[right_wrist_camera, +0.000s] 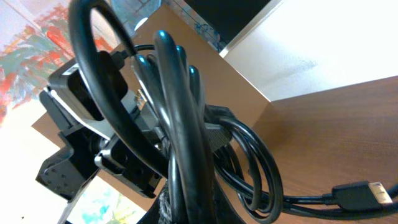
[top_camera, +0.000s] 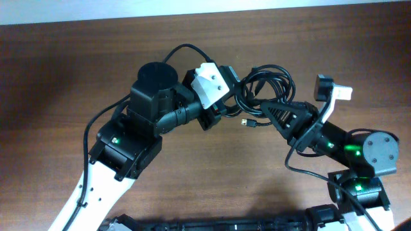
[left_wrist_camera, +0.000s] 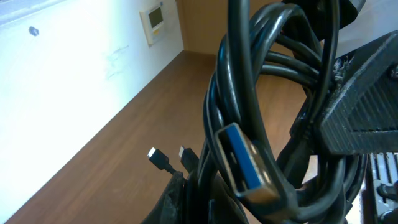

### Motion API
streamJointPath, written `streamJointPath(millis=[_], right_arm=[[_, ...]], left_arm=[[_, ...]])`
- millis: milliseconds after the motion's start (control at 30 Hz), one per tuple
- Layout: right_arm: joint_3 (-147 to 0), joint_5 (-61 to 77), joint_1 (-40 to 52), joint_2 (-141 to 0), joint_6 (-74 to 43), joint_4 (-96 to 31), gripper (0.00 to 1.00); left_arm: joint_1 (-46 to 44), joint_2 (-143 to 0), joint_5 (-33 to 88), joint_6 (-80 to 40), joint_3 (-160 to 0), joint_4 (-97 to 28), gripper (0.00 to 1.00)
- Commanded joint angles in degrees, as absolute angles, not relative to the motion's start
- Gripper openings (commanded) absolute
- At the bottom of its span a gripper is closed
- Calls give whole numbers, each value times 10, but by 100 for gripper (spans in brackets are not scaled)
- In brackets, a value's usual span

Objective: Untangle cables

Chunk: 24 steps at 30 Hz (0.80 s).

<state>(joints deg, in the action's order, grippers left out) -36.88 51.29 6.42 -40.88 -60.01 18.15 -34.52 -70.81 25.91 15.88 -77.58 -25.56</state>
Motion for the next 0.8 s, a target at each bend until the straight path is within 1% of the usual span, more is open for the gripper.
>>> streamJointPath(millis=[0, 33, 67, 100, 167, 200, 300, 467, 700, 767], right_arm=[[-371, 547, 67, -415, -601, 180, 10], [-371, 547, 67, -416, -601, 180, 18], [-371, 547, 67, -416, -600, 180, 28], [-371, 547, 67, -416, -587, 180, 42], [-371, 546, 67, -417, -573, 179, 64], [-371, 543, 67, -417, -573, 178, 69], [-371, 526, 67, -420, -573, 174, 77], [-371, 494, 67, -424, -573, 174, 82], [-371, 422, 67, -424, -572, 125, 83], [-371, 407, 66, -424, -549, 123, 83]], left_arm=[[-338, -696, 208, 163, -787, -246, 0], [-338, -696, 189, 161, -787, -249, 0], [-338, -696, 170, 158, -787, -250, 0], [-338, -696, 144, 157, -787, -251, 0], [-338, -696, 123, 157, -787, -251, 0], [-338, -696, 114, 157, -787, -250, 0], [-338, -696, 96, 157, -787, -251, 0], [-338, -696, 51, 157, -787, -262, 0], [-338, -692, 51, 157, -787, -262, 0], [-338, -688, 51, 157, -787, -262, 0]])
